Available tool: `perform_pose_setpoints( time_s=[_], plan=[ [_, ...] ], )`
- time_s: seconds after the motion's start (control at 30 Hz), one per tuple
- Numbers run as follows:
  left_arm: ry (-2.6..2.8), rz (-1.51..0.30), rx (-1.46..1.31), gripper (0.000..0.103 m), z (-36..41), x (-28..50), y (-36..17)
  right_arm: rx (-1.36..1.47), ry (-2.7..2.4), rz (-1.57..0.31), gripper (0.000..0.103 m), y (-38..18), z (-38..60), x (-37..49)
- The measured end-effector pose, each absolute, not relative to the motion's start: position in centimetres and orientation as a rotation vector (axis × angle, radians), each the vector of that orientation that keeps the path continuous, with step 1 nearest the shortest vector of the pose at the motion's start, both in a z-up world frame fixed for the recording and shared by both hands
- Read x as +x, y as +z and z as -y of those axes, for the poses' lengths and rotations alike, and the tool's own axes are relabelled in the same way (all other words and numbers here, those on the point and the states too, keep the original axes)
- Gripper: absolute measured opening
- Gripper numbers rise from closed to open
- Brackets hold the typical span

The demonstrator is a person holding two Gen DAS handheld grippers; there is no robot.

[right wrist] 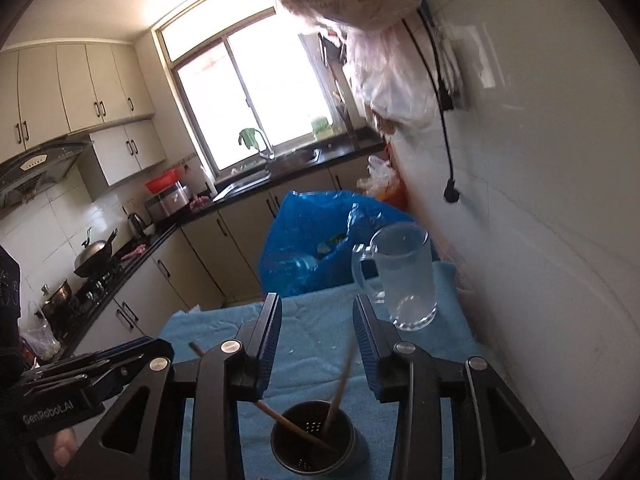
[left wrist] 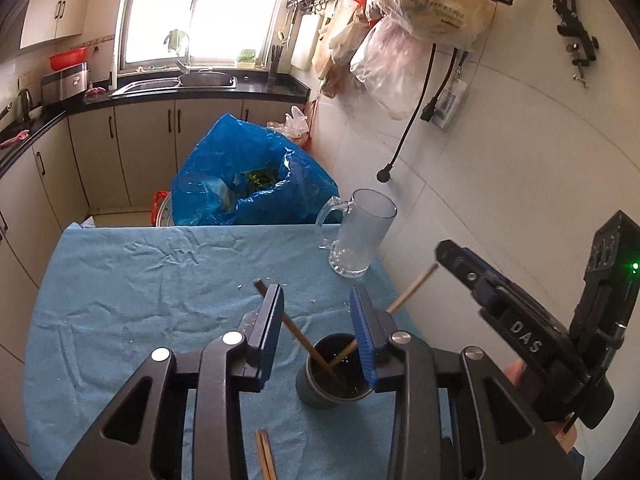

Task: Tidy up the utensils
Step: 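Lower the chopsticks into the black cup and open both tools, then close the right tool on a chopstick while the left tool grasps another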

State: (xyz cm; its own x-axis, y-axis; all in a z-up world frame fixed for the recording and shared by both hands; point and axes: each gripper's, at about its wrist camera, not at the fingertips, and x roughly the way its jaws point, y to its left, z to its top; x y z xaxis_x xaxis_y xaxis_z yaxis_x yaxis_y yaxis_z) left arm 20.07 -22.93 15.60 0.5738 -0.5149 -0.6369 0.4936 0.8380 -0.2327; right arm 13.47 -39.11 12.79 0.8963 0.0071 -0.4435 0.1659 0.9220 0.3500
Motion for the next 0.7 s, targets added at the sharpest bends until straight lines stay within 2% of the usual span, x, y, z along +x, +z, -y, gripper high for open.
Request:
perform_pose_setpoints(
  time_s=[0.33,0.57,0.7],
  plan=[
    [-0.542,-0.733,0.020,0.039,16.0,14.9,16.4,0.389,0.012,-0.392,0.040,15.1,36.2,5.3],
    [-0.460,-0.803,0.049,0.039,8.3,11.1,12.2,0.439,0.174,-0.563,0.040,9.9,31.1,2.5],
    [-0.404,-0.921,0.015,0.039,3.7,10.0,7.6,0.458,0.276,-0.735,0.040,5.3,26.9,3.1]
  ],
)
